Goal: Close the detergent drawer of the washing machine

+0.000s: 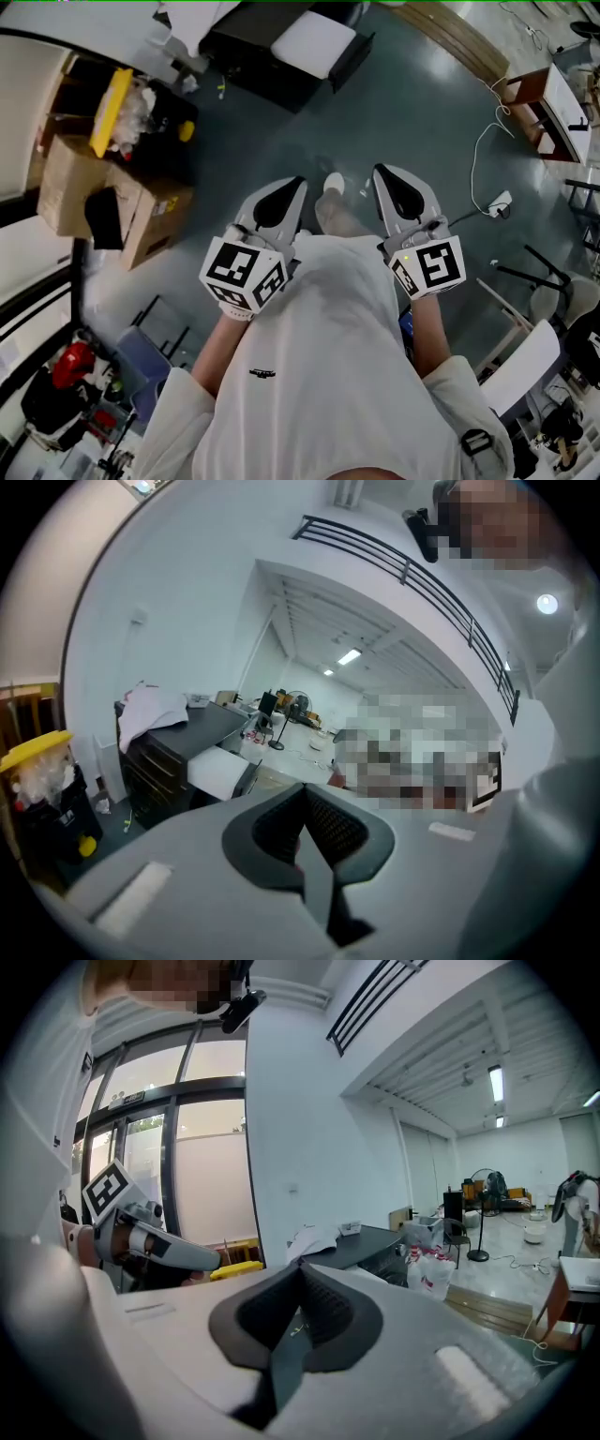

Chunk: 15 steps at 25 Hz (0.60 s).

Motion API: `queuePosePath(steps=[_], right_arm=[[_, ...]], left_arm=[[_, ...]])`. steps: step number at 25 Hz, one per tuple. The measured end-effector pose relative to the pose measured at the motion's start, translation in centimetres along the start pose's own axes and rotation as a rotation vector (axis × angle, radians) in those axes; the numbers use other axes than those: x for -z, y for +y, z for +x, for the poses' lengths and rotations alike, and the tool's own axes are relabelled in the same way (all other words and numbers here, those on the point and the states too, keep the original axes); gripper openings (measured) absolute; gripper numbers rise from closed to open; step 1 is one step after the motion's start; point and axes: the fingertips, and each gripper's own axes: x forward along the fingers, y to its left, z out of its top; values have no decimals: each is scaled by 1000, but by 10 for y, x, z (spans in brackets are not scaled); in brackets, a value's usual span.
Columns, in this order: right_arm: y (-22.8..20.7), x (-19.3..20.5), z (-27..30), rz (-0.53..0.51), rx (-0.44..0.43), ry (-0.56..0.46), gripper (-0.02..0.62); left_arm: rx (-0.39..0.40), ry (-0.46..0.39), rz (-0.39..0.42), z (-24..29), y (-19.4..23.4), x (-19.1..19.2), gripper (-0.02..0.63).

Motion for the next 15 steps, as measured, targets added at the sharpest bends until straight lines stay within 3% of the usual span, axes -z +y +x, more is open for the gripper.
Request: queuePosePath(steps=[9, 15], right_arm=[[-96, -18, 43, 25, -15, -41, 2], [-135, -19, 60, 54, -18, -28, 2]], left_arm=[[-1, 48, 83, 105, -3, -47, 18], [-28, 80, 57, 137, 1, -55, 18]])
